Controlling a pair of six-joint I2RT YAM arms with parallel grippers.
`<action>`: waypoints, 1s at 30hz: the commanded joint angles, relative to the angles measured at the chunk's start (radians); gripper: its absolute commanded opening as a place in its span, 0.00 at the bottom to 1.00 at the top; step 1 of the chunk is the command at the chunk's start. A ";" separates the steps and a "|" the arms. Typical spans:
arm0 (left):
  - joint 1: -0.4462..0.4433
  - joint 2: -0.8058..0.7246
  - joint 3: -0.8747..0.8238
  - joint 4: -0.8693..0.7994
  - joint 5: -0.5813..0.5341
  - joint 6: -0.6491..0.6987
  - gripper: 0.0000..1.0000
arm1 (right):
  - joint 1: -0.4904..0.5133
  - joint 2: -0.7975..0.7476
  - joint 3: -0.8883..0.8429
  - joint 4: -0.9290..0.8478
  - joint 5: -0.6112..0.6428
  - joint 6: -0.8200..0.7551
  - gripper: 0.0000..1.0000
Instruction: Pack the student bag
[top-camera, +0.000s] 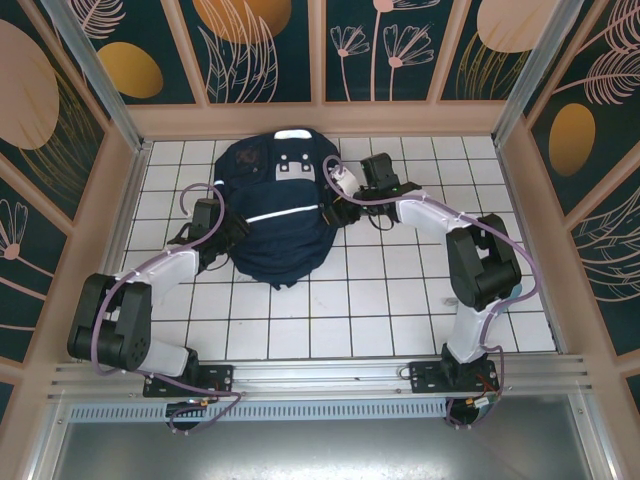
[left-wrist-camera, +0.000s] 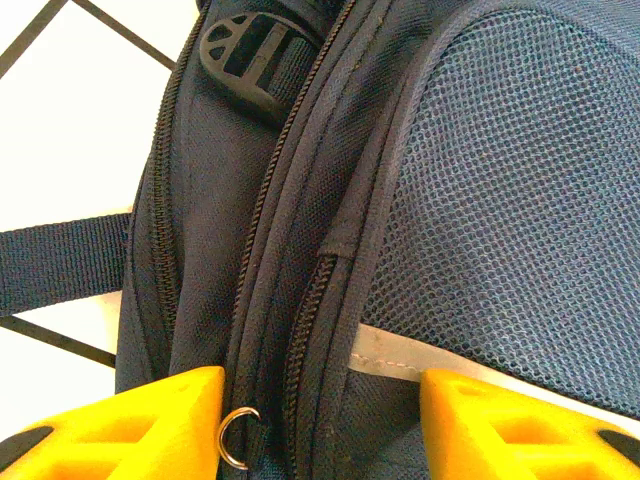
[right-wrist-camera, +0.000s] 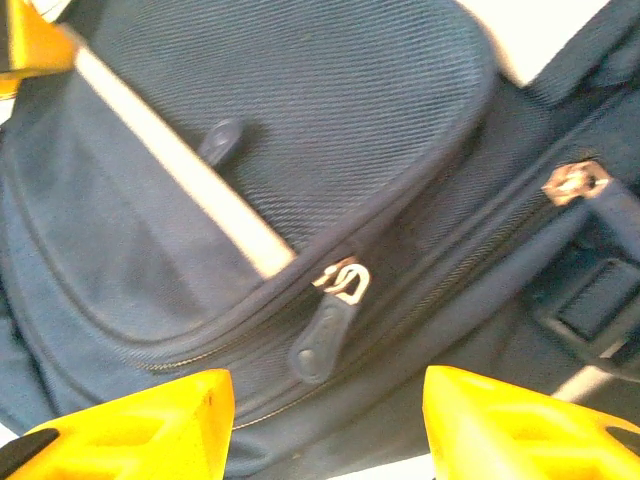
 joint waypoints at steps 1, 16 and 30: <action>0.018 0.036 0.005 -0.034 -0.049 0.019 0.51 | -0.008 0.013 0.021 -0.065 -0.120 -0.044 0.49; 0.021 0.059 -0.003 -0.029 -0.063 0.027 0.46 | -0.023 0.099 0.120 -0.026 -0.202 0.090 0.44; 0.021 0.060 -0.004 -0.027 -0.054 0.031 0.45 | -0.019 0.147 0.166 -0.080 -0.179 0.065 0.36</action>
